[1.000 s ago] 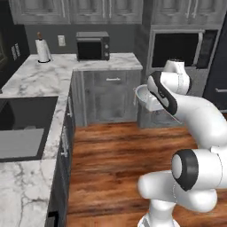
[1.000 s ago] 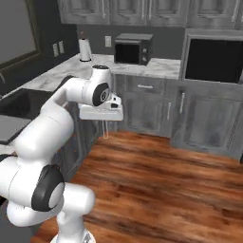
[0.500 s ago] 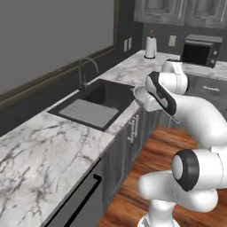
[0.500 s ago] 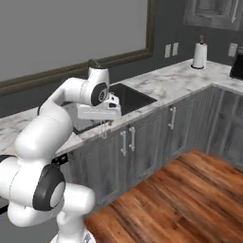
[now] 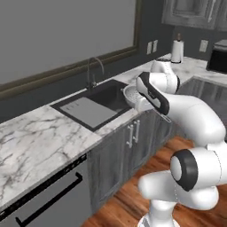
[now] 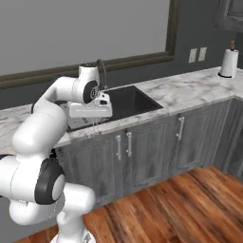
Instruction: Pick the strainer and strainer and place them in the sink. Then turn on the water.
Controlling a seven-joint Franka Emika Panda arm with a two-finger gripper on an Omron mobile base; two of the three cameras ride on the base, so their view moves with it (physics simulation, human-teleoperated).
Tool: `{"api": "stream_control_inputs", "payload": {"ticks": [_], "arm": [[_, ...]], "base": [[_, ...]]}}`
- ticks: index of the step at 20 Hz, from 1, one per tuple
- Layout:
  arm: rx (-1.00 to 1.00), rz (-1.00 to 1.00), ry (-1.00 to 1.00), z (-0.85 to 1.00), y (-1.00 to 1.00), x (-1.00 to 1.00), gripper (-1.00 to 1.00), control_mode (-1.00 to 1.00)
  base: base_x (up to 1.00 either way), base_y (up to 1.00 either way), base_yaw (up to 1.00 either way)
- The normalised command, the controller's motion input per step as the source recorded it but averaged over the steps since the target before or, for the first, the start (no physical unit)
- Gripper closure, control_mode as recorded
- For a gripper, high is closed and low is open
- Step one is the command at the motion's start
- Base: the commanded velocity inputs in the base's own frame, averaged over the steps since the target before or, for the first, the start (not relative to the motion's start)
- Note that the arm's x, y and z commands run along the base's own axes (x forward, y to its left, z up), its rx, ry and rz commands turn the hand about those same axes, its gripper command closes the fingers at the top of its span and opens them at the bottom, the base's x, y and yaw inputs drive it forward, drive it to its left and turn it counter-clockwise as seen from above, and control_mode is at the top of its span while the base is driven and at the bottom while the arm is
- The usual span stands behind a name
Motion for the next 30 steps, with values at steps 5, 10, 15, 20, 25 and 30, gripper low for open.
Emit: {"api": "stream_control_inputs", "payload": {"ticks": [5, 10, 15, 20, 25, 30], "arm": [[0.0, 0.0, 0.0, 0.0, 0.0, 0.0, 1.0, 1.0], [0.0, 0.0, 0.0, 0.0, 0.0, 0.0, 1.0, 1.0], [0.0, 0.0, 0.0, 0.0, 0.0, 0.0, 1.0, 1.0], [0.0, 0.0, 0.0, 0.0, 0.0, 0.0, 1.0, 1.0], [0.0, 0.0, 0.0, 0.0, 0.0, 0.0, 1.0, 1.0], [0.0, 0.0, 0.0, 0.0, 0.0, 0.0, 1.0, 1.0]], "base": [[0.03, -0.98, 0.2], [0.72, -0.28, 0.26], [0.99, -0.09, 0.44], [0.64, -0.46, 0.43], [0.06, -0.92, 0.42], [-0.01, -0.79, 0.26]]}}
